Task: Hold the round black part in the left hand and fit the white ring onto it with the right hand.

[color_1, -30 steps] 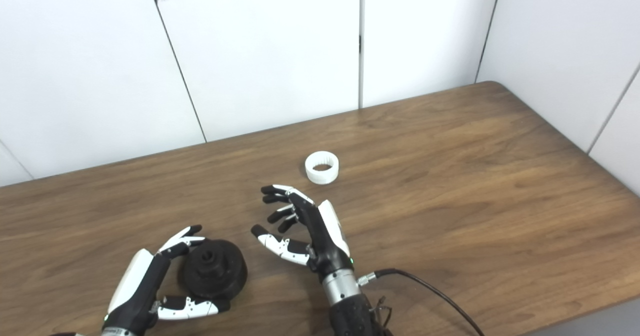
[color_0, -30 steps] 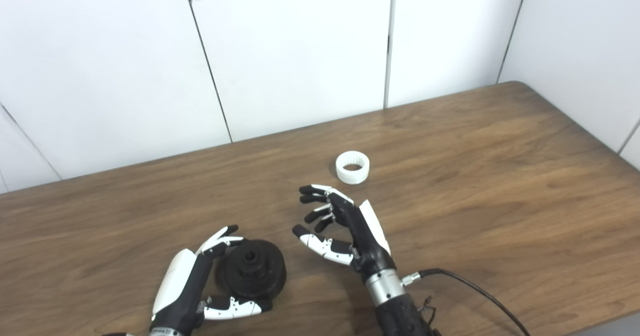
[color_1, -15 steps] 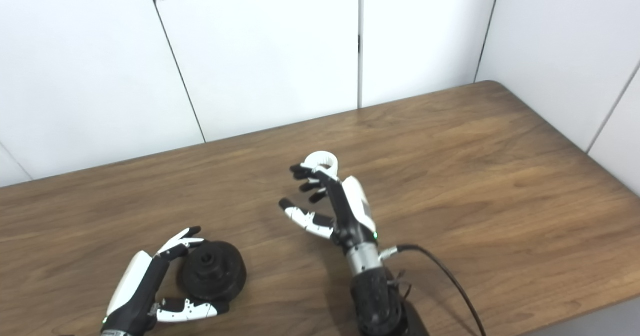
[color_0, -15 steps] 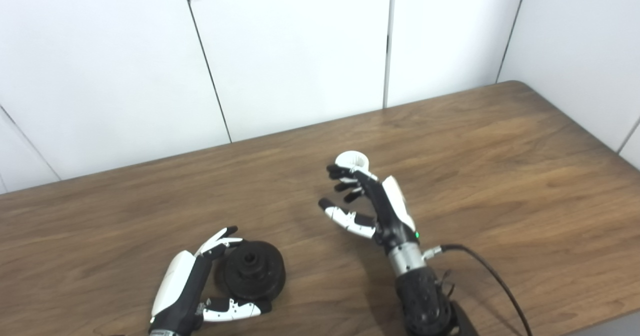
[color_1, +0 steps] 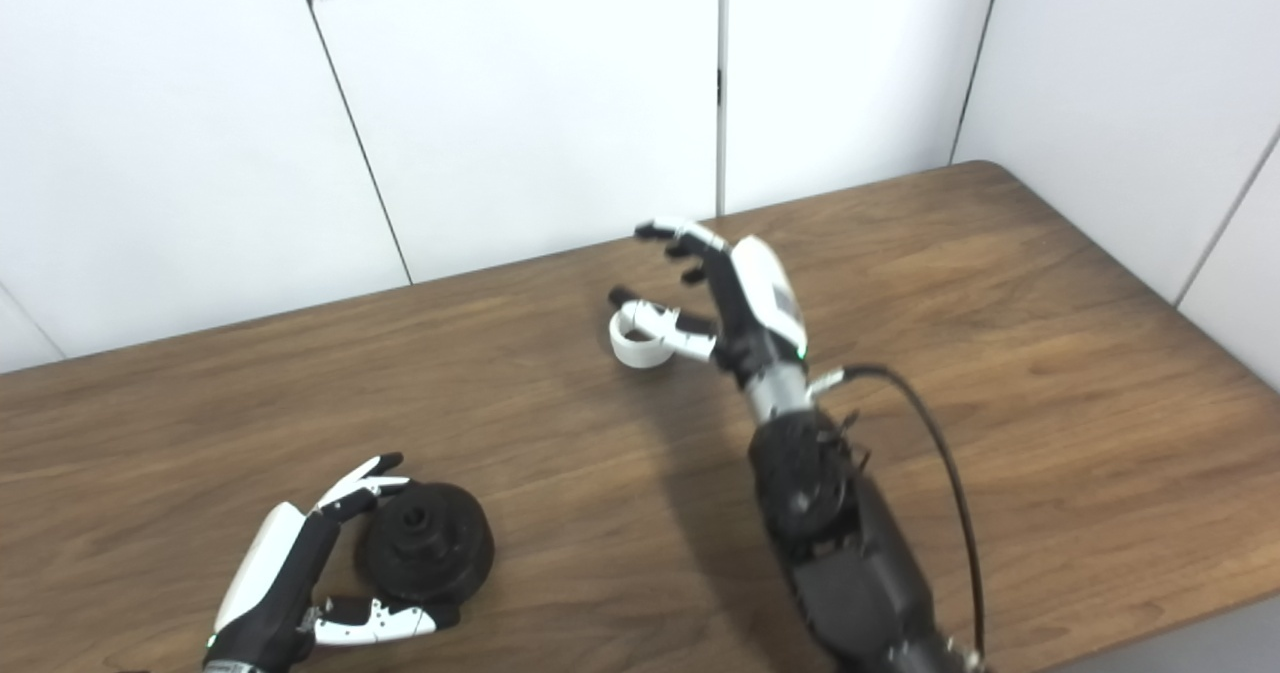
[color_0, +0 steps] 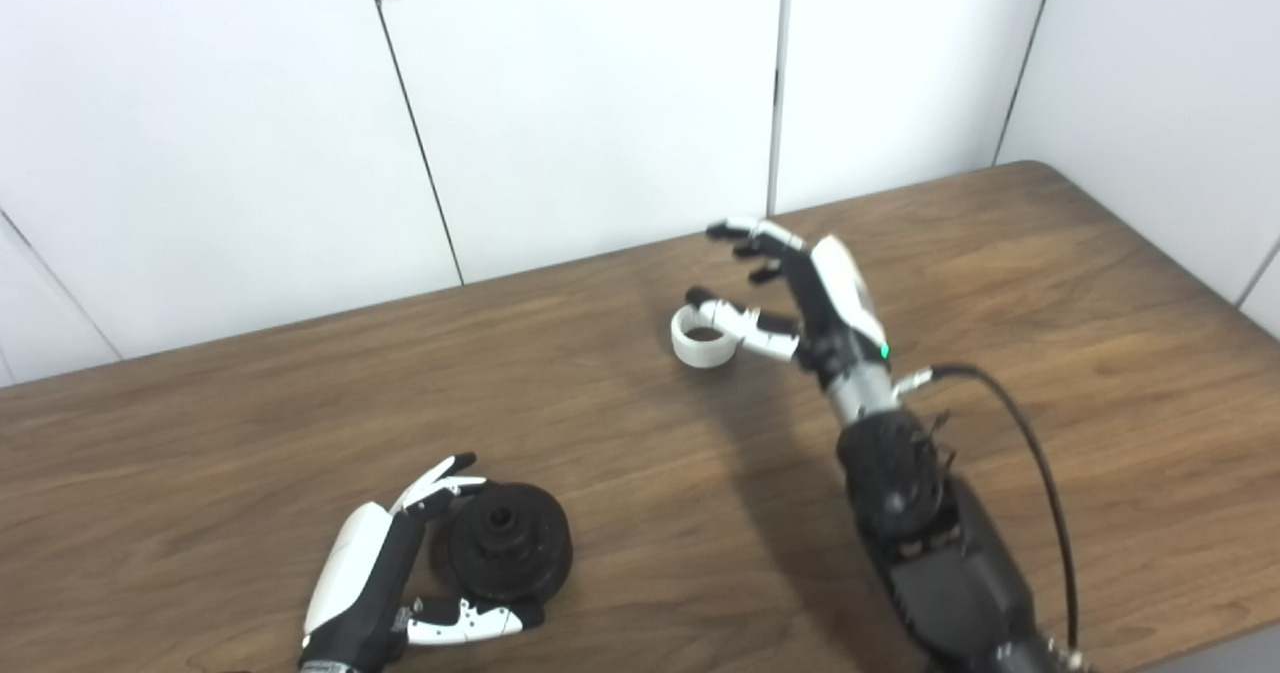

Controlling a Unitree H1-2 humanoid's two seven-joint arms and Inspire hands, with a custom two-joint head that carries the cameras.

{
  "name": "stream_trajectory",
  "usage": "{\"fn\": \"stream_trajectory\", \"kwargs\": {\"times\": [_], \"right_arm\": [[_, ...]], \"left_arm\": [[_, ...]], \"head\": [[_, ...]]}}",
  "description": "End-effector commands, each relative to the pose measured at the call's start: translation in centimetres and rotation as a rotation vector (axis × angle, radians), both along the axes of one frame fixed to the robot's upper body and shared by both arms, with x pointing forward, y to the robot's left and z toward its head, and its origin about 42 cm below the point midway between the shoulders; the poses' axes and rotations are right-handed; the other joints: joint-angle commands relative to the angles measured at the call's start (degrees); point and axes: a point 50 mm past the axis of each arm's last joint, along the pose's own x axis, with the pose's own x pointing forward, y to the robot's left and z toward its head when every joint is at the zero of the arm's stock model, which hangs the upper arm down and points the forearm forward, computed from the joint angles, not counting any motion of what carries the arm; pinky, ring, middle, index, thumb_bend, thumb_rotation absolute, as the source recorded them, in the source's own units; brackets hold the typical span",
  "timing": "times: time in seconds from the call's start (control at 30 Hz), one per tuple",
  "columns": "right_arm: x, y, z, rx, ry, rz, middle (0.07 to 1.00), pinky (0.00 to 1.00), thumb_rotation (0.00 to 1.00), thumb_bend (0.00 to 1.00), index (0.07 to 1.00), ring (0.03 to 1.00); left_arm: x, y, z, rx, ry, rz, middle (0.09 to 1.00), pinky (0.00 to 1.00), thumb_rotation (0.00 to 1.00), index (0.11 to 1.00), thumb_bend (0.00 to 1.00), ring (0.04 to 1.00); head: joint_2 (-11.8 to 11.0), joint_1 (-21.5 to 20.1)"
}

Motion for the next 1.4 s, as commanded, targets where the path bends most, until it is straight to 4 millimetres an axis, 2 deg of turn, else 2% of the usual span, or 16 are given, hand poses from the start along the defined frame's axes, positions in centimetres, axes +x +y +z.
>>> {"fn": "stream_trajectory", "kwargs": {"times": [0.0, 0.23, 0.47, 0.57, 0.77, 1.13, 1.37], "right_arm": [[1.9, -0.6, 3.3, -0.042, -0.069, -0.002, 0.800, 0.62, 0.42, 0.61, 0.749, 0.735], [4.8, -2.0, 5.4, -0.102, -0.064, -0.019, 0.796, 0.56, 0.41, 0.61, 0.744, 0.716], [6.5, -2.7, 5.1, -0.177, 0.010, -0.025, 0.816, 0.57, 0.43, 0.61, 0.751, 0.749], [6.5, -2.8, 4.6, -0.181, 0.031, -0.028, 0.818, 0.55, 0.44, 0.63, 0.752, 0.743], [6.2, -2.7, 3.8, -0.185, 0.036, -0.016, 0.806, 0.57, 0.45, 0.64, 0.748, 0.742], [6.2, -2.3, 3.9, -0.204, 0.041, 0.010, 0.819, 0.62, 0.44, 0.62, 0.763, 0.759], [6.0, -2.6, 3.5, -0.213, 0.064, 0.031, 0.829, 0.65, 0.44, 0.62, 0.770, 0.782]], "left_arm": [[0.1, 0.2, -0.3, 0.006, 0.019, -0.004, 0.916, 0.82, 0.25, 0.570, 0.85, 0.927], [0.0, 0.1, -0.2, 0.010, 0.019, -0.005, 0.919, 0.82, 0.24, 0.570, 0.85, 0.928], [-0.1, -0.1, -0.3, 0.014, 0.026, -0.005, 0.920, 0.82, 0.23, 0.573, 0.85, 0.934], [0.0, -0.2, -0.5, 0.019, 0.030, -0.008, 0.922, 0.83, 0.24, 0.578, 0.85, 0.938], [0.3, -0.1, -1.0, 0.049, 0.049, -0.007, 0.926, 0.87, 0.25, 0.590, 0.86, 0.946], [1.0, -0.4, -1.9, 0.121, 0.085, -0.020, 0.932, 0.92, 0.21, 0.612, 0.87, 0.950], [1.1, -0.7, -2.3, 0.129, 0.099, -0.020, 0.928, 0.92, 0.21, 0.611, 0.88, 0.946]], "head": [[0.0, 0.1], [0.1, 0.7], [0.2, 1.5], [0.3, 1.8], [0.4, 2.0], [0.4, 2.5], [-0.1, 2.9]]}}
